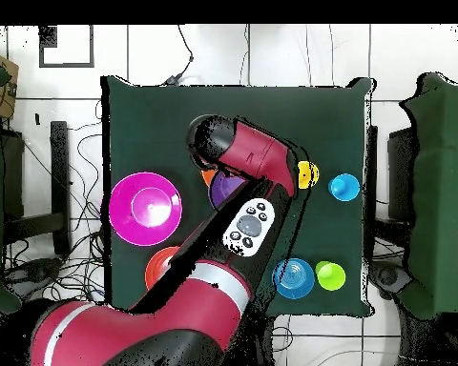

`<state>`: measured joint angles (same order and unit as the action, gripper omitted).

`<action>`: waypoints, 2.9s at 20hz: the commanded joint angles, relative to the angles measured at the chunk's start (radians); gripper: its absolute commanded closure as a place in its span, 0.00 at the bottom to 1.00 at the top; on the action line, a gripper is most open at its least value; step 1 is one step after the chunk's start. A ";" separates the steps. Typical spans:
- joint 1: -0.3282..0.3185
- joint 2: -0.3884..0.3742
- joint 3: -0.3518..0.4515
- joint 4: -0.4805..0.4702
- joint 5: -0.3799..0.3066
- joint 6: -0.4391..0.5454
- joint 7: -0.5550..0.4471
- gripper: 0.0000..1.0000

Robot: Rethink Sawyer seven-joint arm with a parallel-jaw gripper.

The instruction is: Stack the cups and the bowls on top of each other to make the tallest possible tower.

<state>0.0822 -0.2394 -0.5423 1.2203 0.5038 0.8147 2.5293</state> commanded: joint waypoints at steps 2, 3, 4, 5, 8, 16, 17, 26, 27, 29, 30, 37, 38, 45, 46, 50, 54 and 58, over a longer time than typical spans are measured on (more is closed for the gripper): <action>-0.025 0.030 0.140 0.000 -0.101 0.027 -0.067 1.00; -0.029 0.033 0.141 -0.006 -0.101 0.031 -0.069 1.00; -0.032 0.035 0.142 -0.012 -0.102 0.035 -0.071 1.00; -0.035 0.038 0.145 -0.016 -0.100 0.035 -0.073 1.00; -0.047 0.039 0.154 -0.026 -0.114 0.030 -0.095 1.00; -0.077 0.050 0.170 -0.060 -0.140 0.039 -0.110 1.00; -0.072 0.044 0.164 -0.050 -0.151 0.017 -0.112 1.00; -0.064 0.032 0.173 -0.032 -0.194 0.001 -0.104 1.00; -0.054 0.030 0.161 -0.031 -0.208 -0.021 -0.097 1.00; -0.033 0.027 0.137 -0.028 -0.237 -0.065 -0.083 1.00; -0.024 0.019 0.138 -0.016 -0.240 -0.071 -0.076 1.00; -0.035 0.015 0.161 -0.013 -0.266 -0.070 -0.068 1.00; -0.036 0.012 0.160 -0.015 -0.272 -0.068 -0.070 1.00; 0.008 -0.009 0.096 -0.036 -0.333 -0.050 -0.044 1.00; 0.027 -0.016 0.064 -0.047 -0.353 -0.036 -0.035 1.00; 0.068 -0.033 0.008 -0.059 -0.390 -0.014 -0.006 1.00; 0.113 -0.042 -0.057 -0.085 -0.432 0.037 0.008 1.00; 0.111 -0.053 -0.056 -0.085 -0.428 0.069 0.003 1.00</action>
<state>0.1787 -0.2580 -0.6215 1.1957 0.1477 0.8141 2.5293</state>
